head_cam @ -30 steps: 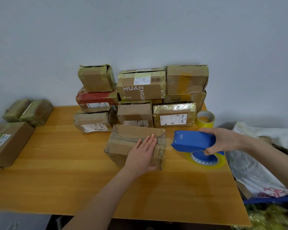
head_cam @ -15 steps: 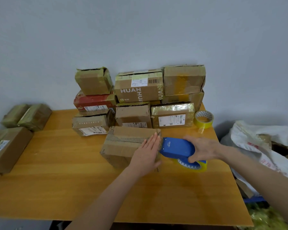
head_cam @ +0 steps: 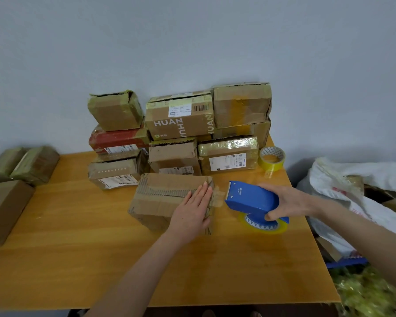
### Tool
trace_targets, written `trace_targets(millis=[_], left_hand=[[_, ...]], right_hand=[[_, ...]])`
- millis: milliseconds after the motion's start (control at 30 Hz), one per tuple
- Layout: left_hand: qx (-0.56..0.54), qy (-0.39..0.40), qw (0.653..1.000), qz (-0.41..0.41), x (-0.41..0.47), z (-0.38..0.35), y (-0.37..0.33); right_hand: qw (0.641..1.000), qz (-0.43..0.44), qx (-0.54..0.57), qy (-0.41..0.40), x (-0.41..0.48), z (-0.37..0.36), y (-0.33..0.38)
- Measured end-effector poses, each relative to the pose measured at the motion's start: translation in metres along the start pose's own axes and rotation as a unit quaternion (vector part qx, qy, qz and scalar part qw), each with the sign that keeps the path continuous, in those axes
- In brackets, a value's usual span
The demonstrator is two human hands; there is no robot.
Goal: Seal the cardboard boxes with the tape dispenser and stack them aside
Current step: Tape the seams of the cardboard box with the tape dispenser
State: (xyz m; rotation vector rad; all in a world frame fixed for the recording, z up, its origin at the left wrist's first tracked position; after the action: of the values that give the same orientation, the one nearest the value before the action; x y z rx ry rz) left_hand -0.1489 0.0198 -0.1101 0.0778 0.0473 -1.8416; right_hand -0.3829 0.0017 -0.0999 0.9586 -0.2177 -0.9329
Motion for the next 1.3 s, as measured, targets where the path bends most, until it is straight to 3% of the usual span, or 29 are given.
trace_targets(millis=[133,467,800,1033,1200,1300], left_hand=[[-0.002,0.001,1.000,0.007,0.000,0.000,0.001],[0.002,0.014,1.000,0.006,0.000,-0.002,0.002],[0.001,0.006,1.000,0.009,0.001,0.000,0.002],[0.000,0.010,1.000,0.003,0.000,-0.003,0.002],[-0.019,0.018,1.000,0.016,0.002,-0.002,0.004],[-0.110,0.020,0.993,0.031,0.000,0.007,0.005]], right_hand=[[1.000,-0.010,-0.002,0.009,-0.005,0.004,-0.006],[0.974,-0.071,-0.189,0.099,0.030,-0.016,0.017],[0.985,-0.087,-0.070,0.131,0.058,-0.014,0.034],[0.986,-0.142,-0.077,0.050,0.044,0.001,0.007],[0.985,-0.130,0.071,-0.089,0.043,0.006,0.007],[0.974,-0.126,0.113,-0.150,0.049,-0.001,0.008]])
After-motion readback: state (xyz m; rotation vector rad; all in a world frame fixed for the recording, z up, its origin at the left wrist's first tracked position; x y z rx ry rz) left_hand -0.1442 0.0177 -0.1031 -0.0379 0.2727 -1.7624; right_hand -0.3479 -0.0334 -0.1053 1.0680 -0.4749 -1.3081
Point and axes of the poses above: each hand's wrist, its own x-axis towards the middle knuckle, its own z-axis out of the back of the hand, y = z × x, the point moved 7 cm from there along x, towards the middle knuckle, and after that the axes turned 13 degrees about z, right-handed, at the moved point
